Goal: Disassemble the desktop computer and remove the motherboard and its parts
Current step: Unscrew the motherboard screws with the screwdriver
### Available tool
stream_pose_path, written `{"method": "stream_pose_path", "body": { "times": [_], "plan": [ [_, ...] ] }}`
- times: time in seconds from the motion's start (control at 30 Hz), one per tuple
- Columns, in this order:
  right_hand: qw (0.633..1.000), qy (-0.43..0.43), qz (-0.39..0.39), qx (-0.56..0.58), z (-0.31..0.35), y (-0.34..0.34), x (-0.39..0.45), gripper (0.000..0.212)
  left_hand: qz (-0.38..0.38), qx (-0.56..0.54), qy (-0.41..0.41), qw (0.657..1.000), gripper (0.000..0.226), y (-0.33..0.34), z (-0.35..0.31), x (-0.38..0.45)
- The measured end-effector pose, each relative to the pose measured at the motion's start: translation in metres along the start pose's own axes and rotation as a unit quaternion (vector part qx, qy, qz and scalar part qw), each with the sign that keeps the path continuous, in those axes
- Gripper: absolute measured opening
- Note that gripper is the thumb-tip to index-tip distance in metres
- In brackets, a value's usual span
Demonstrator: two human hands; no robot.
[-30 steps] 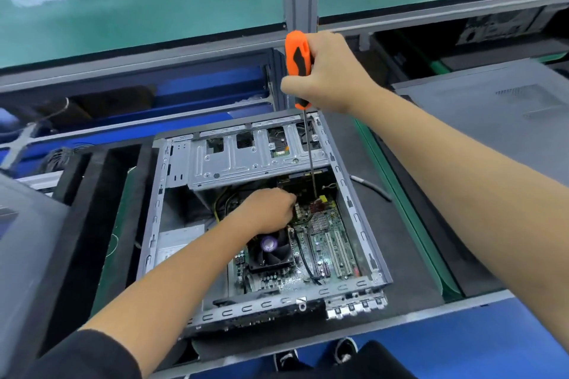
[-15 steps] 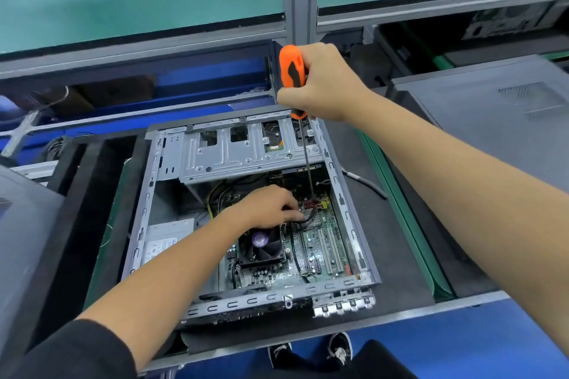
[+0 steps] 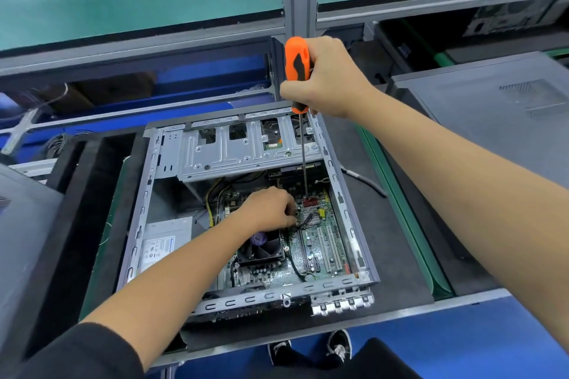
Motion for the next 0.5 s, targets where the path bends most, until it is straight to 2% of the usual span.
{"method": "stream_pose_path", "body": {
  "times": [0.13,0.33,0.43,0.5],
  "plan": [
    [1.000,0.003,0.000,0.017,0.000,0.001,0.000,0.029,-0.012,-0.028,-0.021,0.999,0.005,0.003,-0.003,0.000],
    [0.998,0.017,0.011,0.062,-0.001,0.009,-0.005,0.030,-0.075,-0.128,-0.045,0.988,0.009,0.004,-0.005,-0.002],
    [0.998,0.010,0.014,0.057,-0.001,0.014,-0.008,0.030,-0.117,-0.184,-0.036,0.975,0.011,0.000,0.000,-0.005],
    [0.998,0.007,0.016,0.055,-0.002,0.015,-0.009,0.031,-0.116,-0.221,-0.020,0.968,0.009,-0.004,0.003,-0.007]
  ]
}}
Point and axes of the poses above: each hand's wrist, its own x-axis towards the middle knuckle, its own y-axis out of the palm, z = x × y, the point moved 1 cm from there along x, towards the middle knuckle, and after that the axes turned 13 degrees about -x, right-handed, at the moved point
